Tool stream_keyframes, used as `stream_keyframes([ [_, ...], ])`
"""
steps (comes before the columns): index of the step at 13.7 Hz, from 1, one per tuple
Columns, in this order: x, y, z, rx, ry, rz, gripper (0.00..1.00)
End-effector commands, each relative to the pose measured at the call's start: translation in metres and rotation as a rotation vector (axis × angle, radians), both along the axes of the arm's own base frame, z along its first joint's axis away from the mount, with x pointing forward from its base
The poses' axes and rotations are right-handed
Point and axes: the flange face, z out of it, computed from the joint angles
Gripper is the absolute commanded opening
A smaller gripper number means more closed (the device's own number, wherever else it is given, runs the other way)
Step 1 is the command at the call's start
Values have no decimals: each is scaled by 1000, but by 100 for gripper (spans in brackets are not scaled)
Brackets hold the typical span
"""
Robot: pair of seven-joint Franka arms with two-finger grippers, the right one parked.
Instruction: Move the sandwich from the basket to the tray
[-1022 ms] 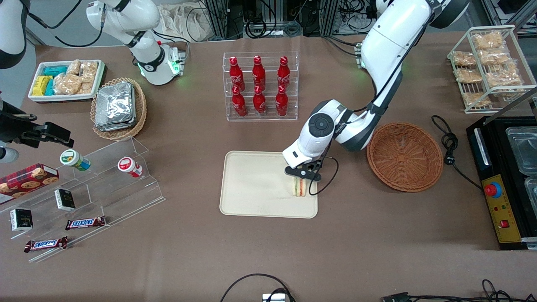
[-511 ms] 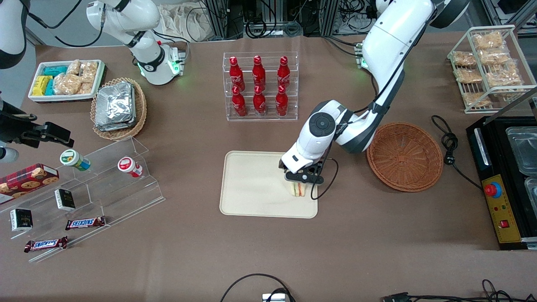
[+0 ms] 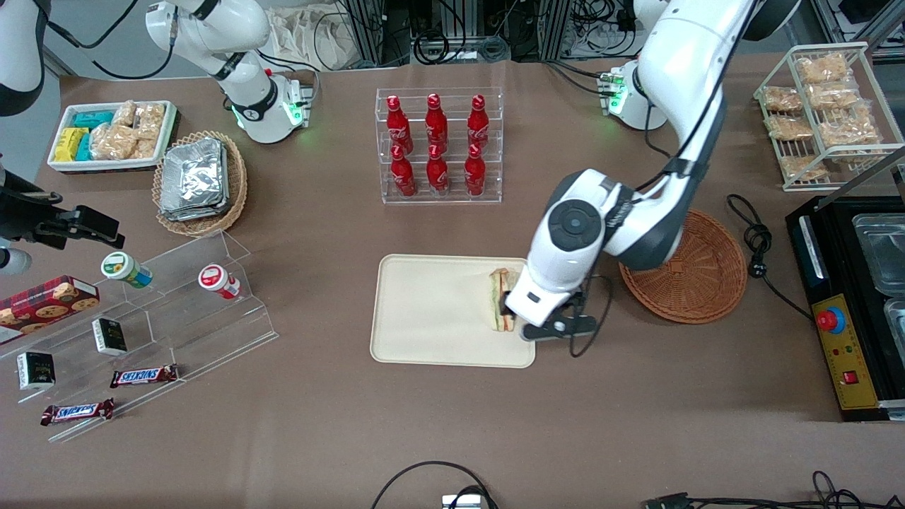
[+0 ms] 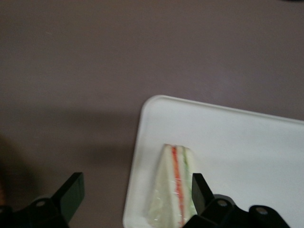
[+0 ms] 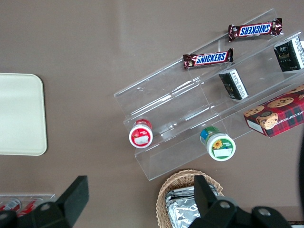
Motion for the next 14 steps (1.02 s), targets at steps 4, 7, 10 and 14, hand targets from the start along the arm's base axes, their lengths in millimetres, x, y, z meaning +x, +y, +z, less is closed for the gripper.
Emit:
stream_keyframes([
  [4,21,99,84,90,-8,146,100],
  [7,21,139,100,107,33,127,100],
  [10,18,184,123,108,38,100,100],
  [14,-5,232,152,118,58,24,100],
])
